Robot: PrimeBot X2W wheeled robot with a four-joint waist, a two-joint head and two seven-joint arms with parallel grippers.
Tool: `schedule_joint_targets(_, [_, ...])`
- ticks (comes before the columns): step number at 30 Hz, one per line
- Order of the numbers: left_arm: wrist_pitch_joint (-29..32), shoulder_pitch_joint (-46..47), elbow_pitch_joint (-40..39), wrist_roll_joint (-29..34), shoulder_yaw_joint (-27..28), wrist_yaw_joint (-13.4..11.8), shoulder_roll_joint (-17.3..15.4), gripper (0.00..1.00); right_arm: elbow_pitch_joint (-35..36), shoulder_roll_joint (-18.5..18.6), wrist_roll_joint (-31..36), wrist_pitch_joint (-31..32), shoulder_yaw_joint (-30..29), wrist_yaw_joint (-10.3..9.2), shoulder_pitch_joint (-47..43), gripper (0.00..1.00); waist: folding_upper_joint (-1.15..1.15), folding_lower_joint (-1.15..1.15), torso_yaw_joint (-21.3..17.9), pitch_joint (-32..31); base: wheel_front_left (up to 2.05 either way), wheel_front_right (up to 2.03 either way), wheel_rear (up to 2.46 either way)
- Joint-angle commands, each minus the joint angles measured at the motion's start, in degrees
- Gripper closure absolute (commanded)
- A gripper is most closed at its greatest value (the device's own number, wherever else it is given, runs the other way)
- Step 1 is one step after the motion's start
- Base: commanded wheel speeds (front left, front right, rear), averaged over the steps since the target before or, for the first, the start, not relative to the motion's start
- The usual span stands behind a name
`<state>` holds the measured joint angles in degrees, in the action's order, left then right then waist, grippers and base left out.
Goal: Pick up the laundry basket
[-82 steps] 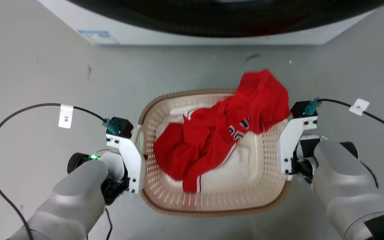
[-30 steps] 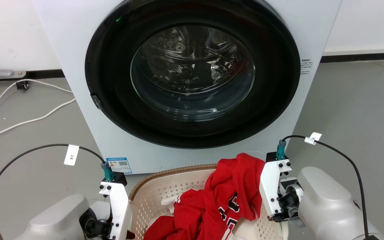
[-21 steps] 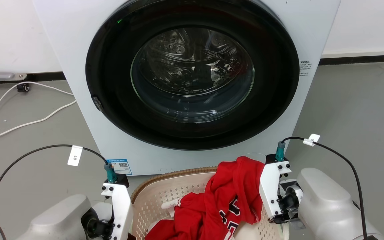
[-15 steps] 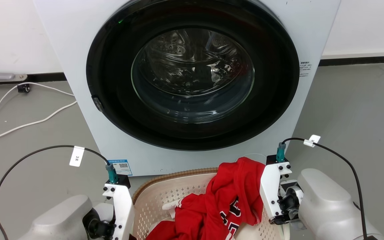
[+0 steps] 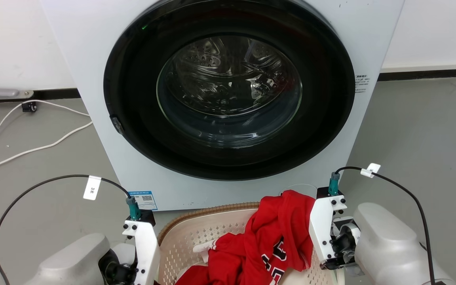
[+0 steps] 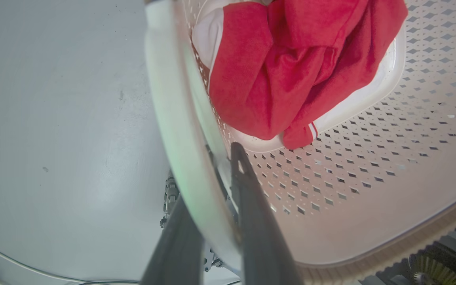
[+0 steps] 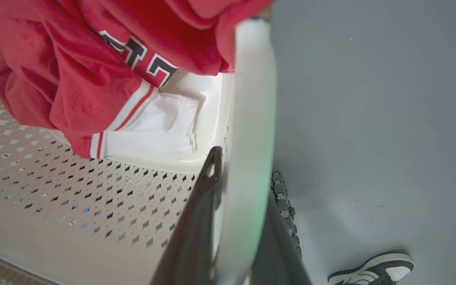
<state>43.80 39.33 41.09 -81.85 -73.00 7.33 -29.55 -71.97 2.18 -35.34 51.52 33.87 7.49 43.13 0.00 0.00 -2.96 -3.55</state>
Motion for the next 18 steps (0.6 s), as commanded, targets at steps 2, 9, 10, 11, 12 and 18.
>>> schedule_joint_targets(2, [0.83,-0.89,0.34,0.41,-0.45,0.24,-0.72,1.00,-0.02,1.27,-0.09,-0.21,0.45,0.00,0.02,1.00,0.00,0.00,0.01,-0.04,0.00,0.00,0.00])
schedule_joint_targets(9, [0.07,-0.25,0.57,-0.12,-0.19,0.24,-0.66,1.00,-0.11,1.25,-0.92,-0.31,0.96,0.00,0.33,1.00,0.00,0.00,0.02,0.10,0.00,0.00,0.00])
schedule_joint_targets(10, [0.09,-0.07,0.56,-0.10,-0.19,0.24,-0.69,1.00,-0.14,1.24,-1.03,-0.34,1.05,0.00,0.38,1.00,0.00,0.00,0.02,0.12,0.00,0.00,0.00])
schedule_joint_targets(11, [0.17,0.11,0.54,-0.08,-0.20,0.24,-0.76,1.00,-0.17,1.24,-1.11,-0.35,1.15,0.00,0.43,1.00,0.00,0.00,0.01,0.13,0.00,0.00,0.00])
schedule_joint_targets(12, [0.30,0.24,0.49,0.02,-0.22,0.24,-0.85,1.00,-0.22,1.24,-1.17,-0.39,1.24,0.00,0.47,1.00,0.00,0.00,0.01,0.14,0.00,0.00,0.00])
schedule_joint_targets(18, [0.58,0.47,0.40,-0.13,-0.27,0.24,-1.00,1.00,-0.21,1.23,-2.05,-0.55,1.53,0.00,0.64,1.00,0.00,0.00,-0.01,0.24,0.00,0.00,0.00])
